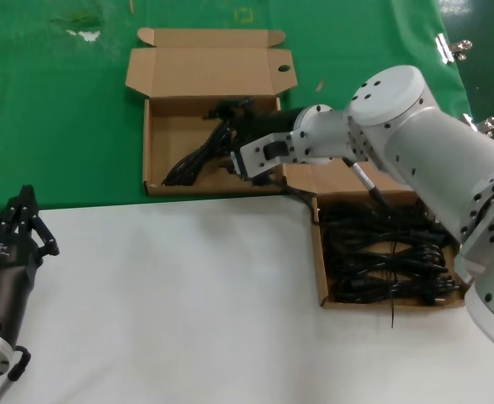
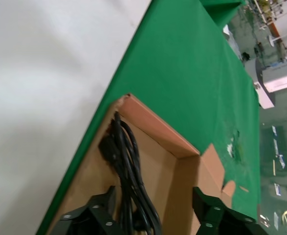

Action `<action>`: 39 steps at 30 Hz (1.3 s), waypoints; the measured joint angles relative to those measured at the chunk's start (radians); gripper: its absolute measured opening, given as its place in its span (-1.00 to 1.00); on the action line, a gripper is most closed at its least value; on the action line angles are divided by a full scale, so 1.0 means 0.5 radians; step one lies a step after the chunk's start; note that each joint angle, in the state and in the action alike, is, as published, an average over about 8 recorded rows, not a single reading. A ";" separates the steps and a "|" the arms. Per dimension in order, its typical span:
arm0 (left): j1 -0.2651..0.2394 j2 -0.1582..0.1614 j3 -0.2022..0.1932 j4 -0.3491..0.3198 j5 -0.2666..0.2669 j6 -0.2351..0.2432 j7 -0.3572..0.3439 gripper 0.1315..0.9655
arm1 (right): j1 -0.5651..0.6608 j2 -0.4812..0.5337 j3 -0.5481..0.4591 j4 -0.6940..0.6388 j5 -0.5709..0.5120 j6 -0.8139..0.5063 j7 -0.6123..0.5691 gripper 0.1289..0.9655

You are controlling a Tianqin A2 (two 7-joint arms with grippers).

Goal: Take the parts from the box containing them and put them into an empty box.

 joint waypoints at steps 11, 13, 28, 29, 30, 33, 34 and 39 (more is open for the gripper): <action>0.000 0.000 0.000 0.000 0.000 0.000 0.000 -0.98 | 0.062 0.032 0.472 -0.127 -0.162 -0.112 -0.120 0.35; 0.000 0.000 0.000 0.000 0.000 0.000 0.000 -0.98 | 0.066 0.051 0.570 -0.134 -0.180 -0.128 -0.120 0.35; 0.000 0.000 0.000 0.000 0.000 0.000 0.000 -0.98 | -0.253 0.407 1.152 0.527 -0.306 -0.120 0.325 0.86; 0.000 0.000 0.000 0.000 0.000 0.000 0.000 -0.98 | -0.301 0.442 1.178 0.621 -0.318 -0.106 0.382 0.89; 0.000 0.000 0.000 0.000 0.000 0.000 0.000 -0.98 | -0.350 0.477 1.204 0.714 -0.330 -0.091 0.439 0.91; 0.000 0.000 0.000 0.000 0.000 0.000 0.000 -0.98 | -0.499 0.576 1.277 0.985 -0.362 -0.041 0.607 0.95; 0.000 0.000 0.000 0.000 0.000 0.000 0.000 -0.98 | -0.549 0.607 1.298 1.077 -0.374 -0.022 0.665 0.95; 0.000 0.000 0.000 0.000 0.000 0.000 0.000 -0.98 | -0.815 0.765 1.383 1.531 -0.451 0.110 0.978 0.99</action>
